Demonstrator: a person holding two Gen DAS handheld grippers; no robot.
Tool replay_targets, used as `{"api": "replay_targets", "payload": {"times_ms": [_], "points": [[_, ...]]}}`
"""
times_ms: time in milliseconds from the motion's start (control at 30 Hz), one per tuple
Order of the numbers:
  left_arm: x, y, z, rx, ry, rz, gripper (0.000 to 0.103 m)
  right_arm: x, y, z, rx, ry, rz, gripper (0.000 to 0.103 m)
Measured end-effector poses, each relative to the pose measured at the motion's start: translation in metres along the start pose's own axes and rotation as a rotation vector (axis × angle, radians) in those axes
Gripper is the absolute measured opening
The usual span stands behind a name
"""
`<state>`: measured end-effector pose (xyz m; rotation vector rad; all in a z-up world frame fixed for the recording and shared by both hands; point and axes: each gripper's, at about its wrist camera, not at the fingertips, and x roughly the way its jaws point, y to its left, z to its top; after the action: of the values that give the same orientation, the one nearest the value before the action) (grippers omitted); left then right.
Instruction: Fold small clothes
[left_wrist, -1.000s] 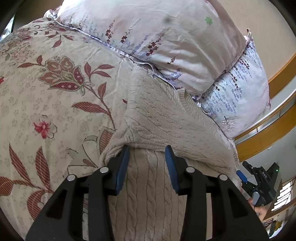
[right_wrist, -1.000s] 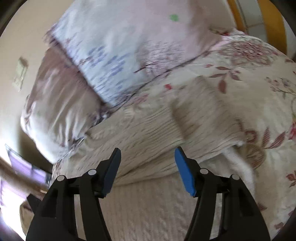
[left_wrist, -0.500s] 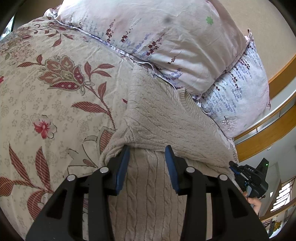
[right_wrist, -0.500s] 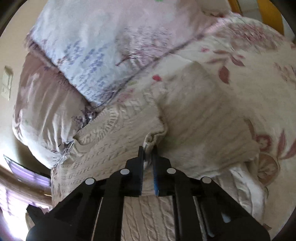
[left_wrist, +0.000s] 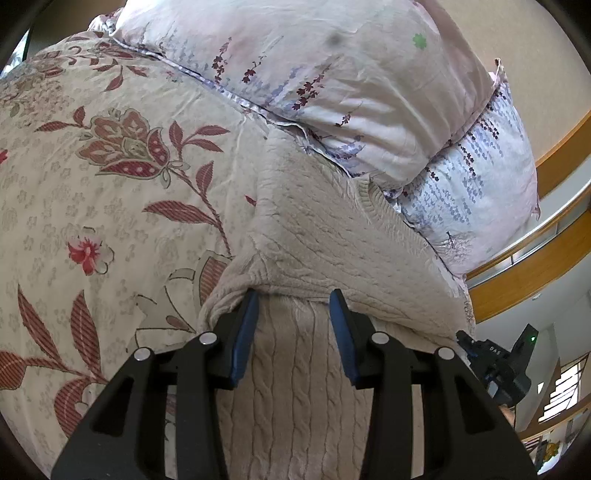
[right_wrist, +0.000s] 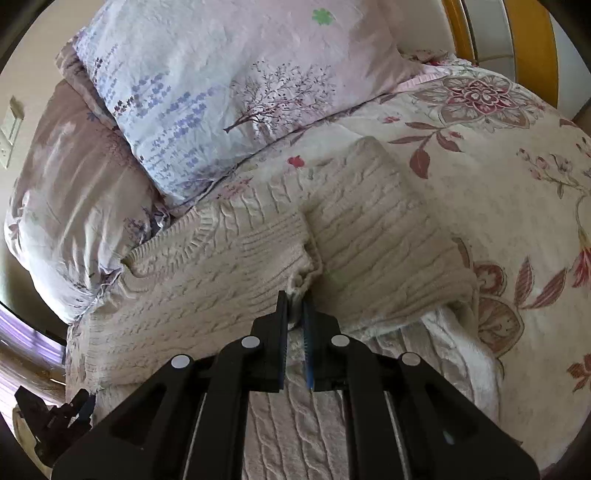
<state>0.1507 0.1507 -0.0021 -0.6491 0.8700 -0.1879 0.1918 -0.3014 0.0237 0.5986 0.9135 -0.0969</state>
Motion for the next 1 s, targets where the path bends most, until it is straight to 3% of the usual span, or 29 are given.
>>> {"api": "replay_targets", "payload": {"times_ms": [233, 333, 400, 433, 467, 533, 800, 1000], "points": [[0.000, -0.002, 0.000, 0.004, 0.000, 0.009, 0.041, 0.001, 0.001, -0.005, -0.018, 0.014, -0.025, 0.008], [-0.006, -0.001, -0.002, 0.006, 0.015, -0.016, 0.045, -0.010, -0.001, -0.005, -0.020, 0.028, 0.014, 0.012], [-0.015, 0.002, -0.005, 0.020, 0.013, -0.046, 0.050, -0.026, -0.007, -0.008, -0.029, 0.022, 0.053, 0.026], [-0.023, 0.003, -0.008, 0.040, 0.011, -0.061, 0.051, -0.036, -0.012, -0.010, -0.028, 0.017, 0.084, 0.043], [-0.029, 0.005, -0.010, 0.051, 0.012, -0.072, 0.053, -0.042, -0.016, -0.012, -0.029, 0.016, 0.104, 0.054], [-0.040, 0.009, -0.015, 0.072, 0.018, -0.090, 0.056, -0.063, -0.031, -0.018, -0.036, 0.011, 0.156, 0.054], [-0.073, 0.035, -0.044, 0.082, 0.077, -0.131, 0.059, -0.111, -0.084, -0.046, -0.028, 0.042, 0.215, 0.054], [-0.080, 0.036, -0.066, 0.101, 0.117, -0.151, 0.059, -0.114, -0.109, -0.070, 0.005, 0.100, 0.188, 0.054]]}}
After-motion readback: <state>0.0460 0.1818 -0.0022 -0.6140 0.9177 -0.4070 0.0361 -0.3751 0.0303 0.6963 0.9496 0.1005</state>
